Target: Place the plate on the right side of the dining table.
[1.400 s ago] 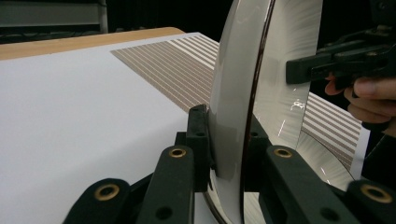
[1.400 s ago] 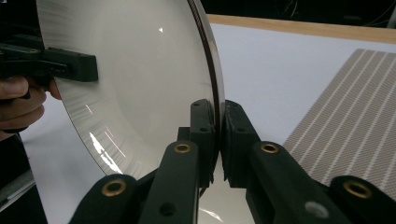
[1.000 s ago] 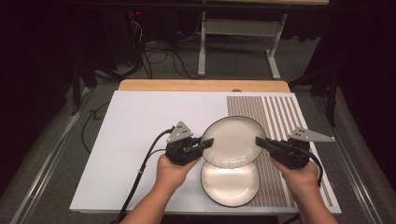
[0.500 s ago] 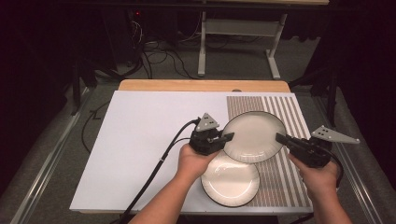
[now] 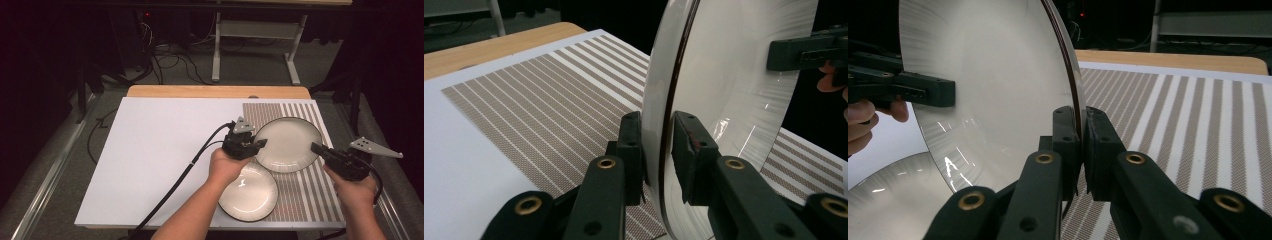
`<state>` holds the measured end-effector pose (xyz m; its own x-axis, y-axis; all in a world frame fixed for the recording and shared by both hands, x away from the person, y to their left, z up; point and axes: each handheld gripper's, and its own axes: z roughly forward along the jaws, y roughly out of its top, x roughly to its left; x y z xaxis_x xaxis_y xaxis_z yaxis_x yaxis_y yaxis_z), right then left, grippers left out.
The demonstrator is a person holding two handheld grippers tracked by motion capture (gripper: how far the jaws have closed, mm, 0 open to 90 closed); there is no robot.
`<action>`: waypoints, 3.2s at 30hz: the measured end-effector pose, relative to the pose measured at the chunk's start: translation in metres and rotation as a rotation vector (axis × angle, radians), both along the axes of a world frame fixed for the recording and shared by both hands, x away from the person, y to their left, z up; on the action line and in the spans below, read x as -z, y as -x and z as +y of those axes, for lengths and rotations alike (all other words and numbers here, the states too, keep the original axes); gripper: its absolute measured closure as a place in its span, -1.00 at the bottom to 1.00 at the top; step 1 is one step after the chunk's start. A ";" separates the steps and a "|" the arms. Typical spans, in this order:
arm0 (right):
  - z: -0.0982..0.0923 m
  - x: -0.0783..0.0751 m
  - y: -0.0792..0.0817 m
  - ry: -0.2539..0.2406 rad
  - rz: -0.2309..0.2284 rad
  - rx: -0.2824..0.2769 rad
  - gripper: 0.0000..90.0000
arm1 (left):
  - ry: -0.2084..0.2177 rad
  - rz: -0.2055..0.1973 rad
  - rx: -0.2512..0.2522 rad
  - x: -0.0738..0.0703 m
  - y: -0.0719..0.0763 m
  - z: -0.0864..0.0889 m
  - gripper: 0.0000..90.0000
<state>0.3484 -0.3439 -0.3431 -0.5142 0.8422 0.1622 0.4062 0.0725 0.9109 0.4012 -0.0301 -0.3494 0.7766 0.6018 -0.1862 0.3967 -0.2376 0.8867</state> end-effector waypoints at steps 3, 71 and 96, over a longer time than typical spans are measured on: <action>-0.006 0.002 0.001 0.003 0.003 0.015 0.93 | -0.004 0.004 0.003 0.003 -0.002 -0.007 0.65; -0.022 0.038 -0.005 0.087 0.107 0.096 0.92 | -0.017 -0.061 -0.160 0.018 0.027 0.077 -0.50; -0.022 0.047 -0.030 0.098 0.214 0.152 0.83 | -0.017 -0.151 -0.380 0.042 0.100 0.243 -0.99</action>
<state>0.3784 -0.3661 -0.3906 -0.3434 0.9242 0.1672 0.6015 0.0797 0.7949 0.3014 0.2132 -0.3915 0.5165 0.8530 -0.0745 0.3244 -0.1144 0.9390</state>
